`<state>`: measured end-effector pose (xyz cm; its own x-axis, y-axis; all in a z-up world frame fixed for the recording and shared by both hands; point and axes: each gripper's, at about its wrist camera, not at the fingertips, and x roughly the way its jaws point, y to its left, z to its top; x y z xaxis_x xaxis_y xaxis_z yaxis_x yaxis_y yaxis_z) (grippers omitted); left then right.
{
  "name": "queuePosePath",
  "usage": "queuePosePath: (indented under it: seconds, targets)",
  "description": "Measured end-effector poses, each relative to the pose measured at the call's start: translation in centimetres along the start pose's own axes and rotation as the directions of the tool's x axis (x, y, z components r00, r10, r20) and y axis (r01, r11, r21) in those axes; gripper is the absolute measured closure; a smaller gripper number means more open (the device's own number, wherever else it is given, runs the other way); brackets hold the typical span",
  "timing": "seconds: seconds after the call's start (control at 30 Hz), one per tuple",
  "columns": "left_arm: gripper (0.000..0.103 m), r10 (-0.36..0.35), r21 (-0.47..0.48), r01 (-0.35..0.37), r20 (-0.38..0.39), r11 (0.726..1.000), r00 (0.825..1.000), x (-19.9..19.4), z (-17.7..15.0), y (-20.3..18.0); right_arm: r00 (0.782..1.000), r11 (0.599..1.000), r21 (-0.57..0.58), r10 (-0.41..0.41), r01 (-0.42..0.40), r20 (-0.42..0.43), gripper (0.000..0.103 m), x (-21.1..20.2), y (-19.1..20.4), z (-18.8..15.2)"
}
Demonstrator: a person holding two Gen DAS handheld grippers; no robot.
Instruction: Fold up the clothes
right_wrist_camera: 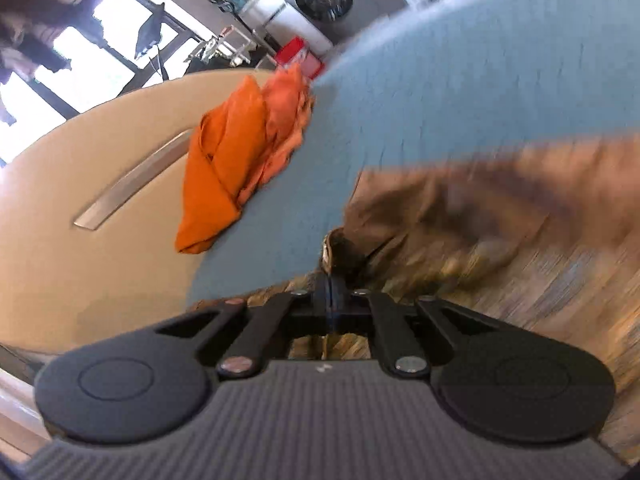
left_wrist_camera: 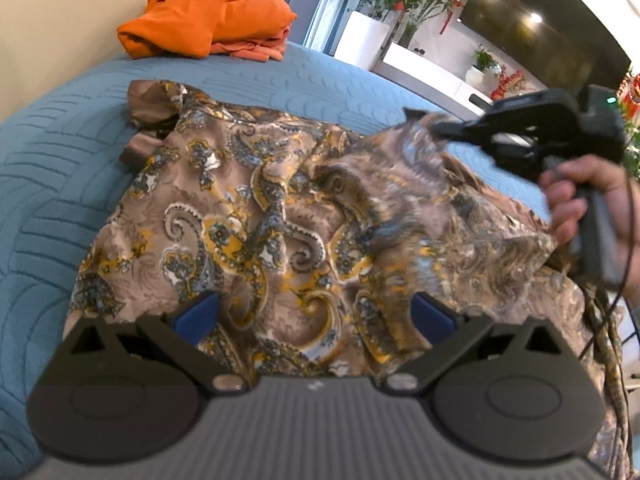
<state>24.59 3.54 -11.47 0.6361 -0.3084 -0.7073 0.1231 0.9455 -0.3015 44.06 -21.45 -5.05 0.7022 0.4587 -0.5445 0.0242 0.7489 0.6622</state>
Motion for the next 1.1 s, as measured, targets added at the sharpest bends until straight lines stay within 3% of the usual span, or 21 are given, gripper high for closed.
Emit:
queuePosePath:
  seconds: [0.07,0.13,0.23,0.33,0.47,0.57,0.63,0.67,0.7,0.73,0.77,0.8,0.93,1.1]
  targets:
    - [0.0,0.007,0.013,-0.007,-0.003,1.0,1.0,0.1,0.0,-0.2,0.999,0.999,-0.013,-0.042,0.043,0.02,0.099,-1.3,-0.4,1.6]
    - [0.0,0.013,0.029,-0.012,-0.006,1.0,1.0,0.2,-0.1,-0.3,0.991,0.99,-0.037,-0.135,0.136,0.007,0.099,-1.5,-1.1,3.0]
    - [0.0,0.026,0.063,-0.025,-0.009,0.998,1.0,0.3,-0.2,-0.7,0.966,0.964,-0.073,-0.256,0.254,-0.017,0.099,-0.7,-1.9,3.8]
    - [0.0,0.047,0.11,-0.046,-0.008,0.993,0.999,0.7,-0.6,-1.1,0.927,0.925,-0.13,-0.367,0.356,-0.073,0.096,1.8,-3.0,2.9]
    - [0.0,0.087,0.19,-0.087,0.004,0.978,0.996,1.0,-1.1,-2.1,0.934,0.933,-0.102,-0.353,0.345,-0.063,0.084,0.2,-2.7,2.2]
    - [0.0,0.075,0.172,-0.075,0.006,0.982,0.997,0.8,-0.9,-1.9,0.951,0.948,-0.087,-0.298,0.305,0.086,0.073,-6.1,-1.2,1.0]
    - [0.0,0.057,0.146,-0.058,0.005,0.988,0.998,0.6,-0.7,-1.7,0.959,0.955,-0.124,-0.256,0.27,0.121,0.058,-9.3,-0.5,-0.4]
    - [0.0,0.036,0.111,-0.037,0.004,0.993,0.999,0.4,-0.5,-1.3,0.971,0.961,-0.16,-0.21,0.227,0.117,0.053,-11.7,0.1,-1.9]
    - [0.0,0.019,0.08,-0.019,0.001,0.997,1.0,0.3,-0.4,-0.9,0.988,0.967,-0.204,-0.139,0.151,0.072,0.041,-14.2,0.7,-4.2]
    - [0.0,0.007,0.058,-0.007,-0.001,0.998,1.0,0.1,-0.2,-0.7,0.997,0.97,-0.23,-0.075,0.074,0.006,0.038,-16.2,1.2,-6.8]
    - [0.0,0.002,0.045,-0.002,-0.003,0.999,1.0,0.0,-0.2,-0.6,0.998,0.971,-0.23,-0.065,0.062,-0.006,0.038,-16.7,1.2,-7.4]
    - [0.0,0.0,0.037,0.0,-0.006,0.999,1.0,-0.2,-0.1,-0.5,0.998,0.974,-0.227,-0.021,0.007,-0.061,0.037,-17.8,1.4,-10.0]
    - [0.0,-0.012,0.02,0.012,-0.017,1.0,1.0,-0.4,-0.1,-0.3,0.972,0.985,-0.125,0.088,-0.117,-0.216,0.036,-16.5,-0.2,-18.1]
    - [0.0,-0.075,0.005,0.075,-0.044,0.997,0.996,-0.5,-0.2,-0.1,0.965,0.982,0.039,0.191,-0.187,-0.178,0.037,-12.9,-2.8,-18.5]
